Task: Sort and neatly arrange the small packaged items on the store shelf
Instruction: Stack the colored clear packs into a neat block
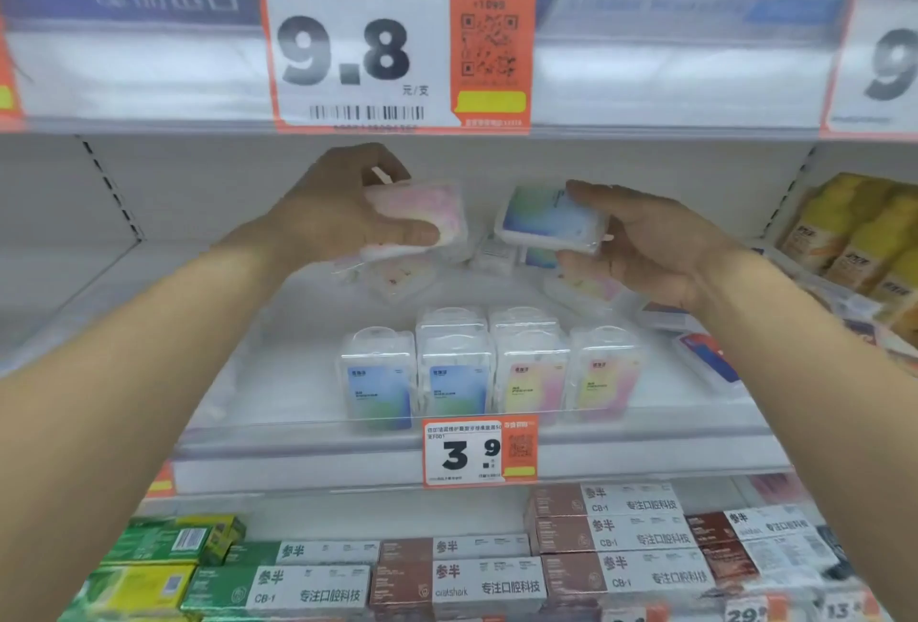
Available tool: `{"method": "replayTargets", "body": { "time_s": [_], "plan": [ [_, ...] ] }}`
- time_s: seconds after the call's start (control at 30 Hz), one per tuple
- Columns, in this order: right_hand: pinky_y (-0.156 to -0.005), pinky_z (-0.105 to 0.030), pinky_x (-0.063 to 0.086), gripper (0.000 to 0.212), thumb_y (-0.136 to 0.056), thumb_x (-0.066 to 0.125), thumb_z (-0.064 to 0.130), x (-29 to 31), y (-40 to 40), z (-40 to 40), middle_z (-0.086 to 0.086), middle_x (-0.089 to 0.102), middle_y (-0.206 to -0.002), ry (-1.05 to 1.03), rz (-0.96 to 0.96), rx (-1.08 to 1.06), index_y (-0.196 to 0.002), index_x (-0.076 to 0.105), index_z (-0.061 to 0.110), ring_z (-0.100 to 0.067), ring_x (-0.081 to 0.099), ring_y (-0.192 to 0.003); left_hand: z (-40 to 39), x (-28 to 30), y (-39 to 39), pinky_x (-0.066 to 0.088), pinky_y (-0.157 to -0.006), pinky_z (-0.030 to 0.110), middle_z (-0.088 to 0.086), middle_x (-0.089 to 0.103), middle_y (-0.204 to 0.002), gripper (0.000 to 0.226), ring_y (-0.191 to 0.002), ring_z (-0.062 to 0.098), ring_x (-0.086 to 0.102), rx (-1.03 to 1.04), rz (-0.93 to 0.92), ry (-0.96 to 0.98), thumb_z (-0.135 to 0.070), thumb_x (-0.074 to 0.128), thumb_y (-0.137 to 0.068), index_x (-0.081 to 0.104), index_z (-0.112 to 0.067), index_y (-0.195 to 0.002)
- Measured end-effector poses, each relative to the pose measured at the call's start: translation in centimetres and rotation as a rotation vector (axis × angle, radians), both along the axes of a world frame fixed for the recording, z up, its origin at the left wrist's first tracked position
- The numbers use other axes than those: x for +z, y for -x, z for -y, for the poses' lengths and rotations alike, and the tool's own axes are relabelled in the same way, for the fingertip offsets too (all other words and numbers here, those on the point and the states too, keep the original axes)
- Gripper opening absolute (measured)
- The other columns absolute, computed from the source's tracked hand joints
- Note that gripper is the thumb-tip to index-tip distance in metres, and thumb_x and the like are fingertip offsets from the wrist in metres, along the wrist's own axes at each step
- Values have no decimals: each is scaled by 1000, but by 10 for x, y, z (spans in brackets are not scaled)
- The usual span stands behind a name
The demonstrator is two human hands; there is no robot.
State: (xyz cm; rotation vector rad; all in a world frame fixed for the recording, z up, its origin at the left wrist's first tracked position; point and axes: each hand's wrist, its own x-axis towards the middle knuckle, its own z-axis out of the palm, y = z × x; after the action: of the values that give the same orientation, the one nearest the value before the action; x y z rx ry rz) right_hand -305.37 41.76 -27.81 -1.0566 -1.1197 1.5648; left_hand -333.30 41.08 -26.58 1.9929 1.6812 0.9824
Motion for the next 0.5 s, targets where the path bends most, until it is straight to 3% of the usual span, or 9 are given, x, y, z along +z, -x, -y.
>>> {"method": "replayTargets", "body": {
  "time_s": [0.1,0.17,0.27,0.3,0.37,0.43,0.5],
  "plan": [
    [-72,-28,61,24,-90,60,2,1,1,16,-7,72,-104,-65,-84,18,-112,64,11,-17,72,-89,24,4,11,46,-67,13,-9,63,-109,43,-92,7,59,13,245,-82,-31,84,-69,67,-27,-108],
    [-87,-32,59,32,-89,58,-3,0,4,26,-10,71,-114,-113,-91,37,-118,64,10,-21,70,-101,36,5,18,50,-73,13,-4,59,-121,41,-99,7,61,-49,302,-10,-24,78,-79,63,-33,-116],
    [-82,-27,58,30,-88,64,3,1,14,37,-9,73,-112,-156,-87,-30,-117,65,6,-21,68,-101,54,2,27,54,-91,46,16,57,-125,59,-108,32,63,-109,553,144,-19,81,-71,54,-28,-123],
    [-78,-27,58,25,-87,66,6,3,18,41,-7,75,-106,-165,-94,-75,-112,67,7,-21,68,-95,59,-1,29,53,-90,48,16,61,-120,63,-106,33,65,-110,658,156,-17,81,-66,54,-22,-122],
    [-74,-28,57,16,-88,69,12,3,27,46,-4,76,-95,-186,-99,-151,-103,68,9,-20,68,-85,67,-7,29,56,-79,41,10,69,-108,59,-98,28,69,-82,753,86,-13,85,-64,58,-12,-117],
    [-71,-28,58,13,-90,68,18,3,36,49,-3,76,-89,-217,-91,-187,-101,65,11,-19,70,-78,76,-13,31,51,-65,30,4,72,-96,38,-83,21,69,-28,813,-4,-15,78,-75,64,-6,-109],
    [-70,-30,58,17,-92,67,18,2,46,50,-4,76,-93,-244,-69,-178,-106,64,10,-19,72,-77,83,-20,37,47,-59,29,0,71,-84,20,-73,16,64,52,911,-58,-19,73,-82,66,-8,-98]
  ]
}}
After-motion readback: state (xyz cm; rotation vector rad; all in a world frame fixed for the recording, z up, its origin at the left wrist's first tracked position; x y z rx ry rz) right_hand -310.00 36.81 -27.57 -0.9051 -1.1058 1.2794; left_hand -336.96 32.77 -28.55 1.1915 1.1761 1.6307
